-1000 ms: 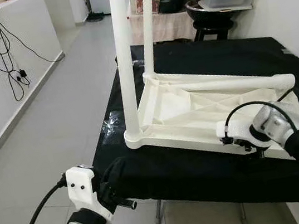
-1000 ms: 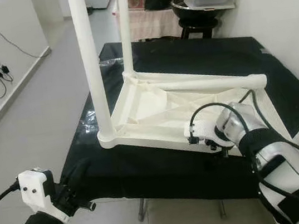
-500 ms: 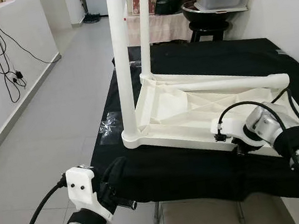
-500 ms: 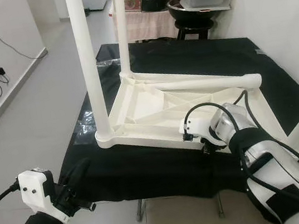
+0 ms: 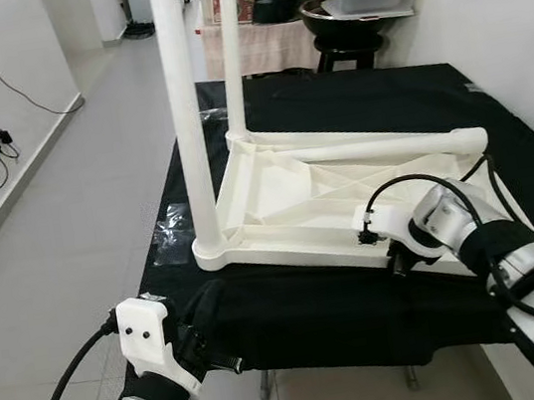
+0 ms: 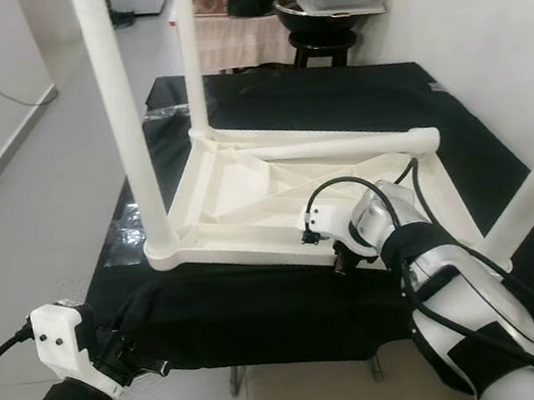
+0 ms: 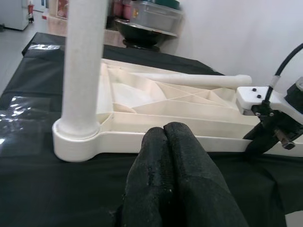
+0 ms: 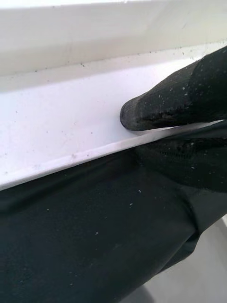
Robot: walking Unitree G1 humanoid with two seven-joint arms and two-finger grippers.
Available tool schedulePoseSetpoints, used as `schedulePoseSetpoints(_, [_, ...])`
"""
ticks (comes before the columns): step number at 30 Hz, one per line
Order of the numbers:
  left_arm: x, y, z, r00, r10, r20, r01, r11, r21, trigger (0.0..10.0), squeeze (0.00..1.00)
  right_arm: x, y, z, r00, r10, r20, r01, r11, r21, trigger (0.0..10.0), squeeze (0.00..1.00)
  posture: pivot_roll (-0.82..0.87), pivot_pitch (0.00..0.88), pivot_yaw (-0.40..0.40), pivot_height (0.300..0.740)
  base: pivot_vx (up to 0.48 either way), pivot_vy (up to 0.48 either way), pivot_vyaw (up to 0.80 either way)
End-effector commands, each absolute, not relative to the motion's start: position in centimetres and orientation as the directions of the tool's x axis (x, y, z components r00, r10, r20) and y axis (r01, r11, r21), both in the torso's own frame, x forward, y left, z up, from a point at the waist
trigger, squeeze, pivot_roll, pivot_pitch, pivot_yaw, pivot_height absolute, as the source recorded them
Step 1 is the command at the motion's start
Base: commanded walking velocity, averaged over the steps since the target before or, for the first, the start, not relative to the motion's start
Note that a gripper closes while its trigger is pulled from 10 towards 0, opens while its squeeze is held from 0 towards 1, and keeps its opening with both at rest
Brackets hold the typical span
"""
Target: Building children table
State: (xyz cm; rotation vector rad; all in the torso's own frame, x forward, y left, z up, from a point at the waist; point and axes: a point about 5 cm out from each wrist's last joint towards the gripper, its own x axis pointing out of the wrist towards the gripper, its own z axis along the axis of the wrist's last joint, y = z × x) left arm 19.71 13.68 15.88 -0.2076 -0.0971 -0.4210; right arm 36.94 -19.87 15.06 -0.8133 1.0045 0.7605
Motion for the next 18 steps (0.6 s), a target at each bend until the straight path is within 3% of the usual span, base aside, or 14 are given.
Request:
schedulePoseSetpoints(1, [19.6, 13.5, 15.7, 0.907, -0.402, 0.124, 0.419, 0.888, -0.19, 10.0, 0.0, 37.9, -17.2, 16.2, 0.435, 0.326, -0.839, -0.804, 0.56, -0.199, 0.0, 0.0, 0.03, 0.045, -0.083, 0.74, 0.0, 0.0, 0.0])
schedulePoseSetpoints(9, [19.6, 13.5, 15.7, 0.907, -0.402, 0.123, 0.419, 0.888, -0.19, 10.0, 0.0, 39.2, -16.1, 17.0, 0.588, 0.328, -0.74, -0.678, 0.699, -0.228, 0.0, 0.0, 0.03, 0.045, -0.08, 0.74, 0.0, 0.0, 0.0])
schedulePoseSetpoints(17, [19.6, 13.6, 15.7, 0.908, -0.402, 0.122, 0.419, 0.888, -0.189, 10.0, 0.0, 39.4, -14.8, 17.1, 0.629, 0.34, -0.7, -0.638, 0.739, -0.215, 0.0, 0.0, 0.03, 0.044, -0.078, 0.74, 0.0, 0.0, 0.0])
schedulePoseSetpoints(18, [19.5, 13.6, 15.7, 0.908, -0.402, 0.121, 0.418, 0.888, -0.189, 10.0, 0.0, 39.5, -13.6, 17.1, 0.644, 0.377, -0.666, -0.647, 0.732, -0.211, 4.9, 0.0, 0.03, 0.044, -0.078, 0.74, 0.0, 0.0, 0.0])
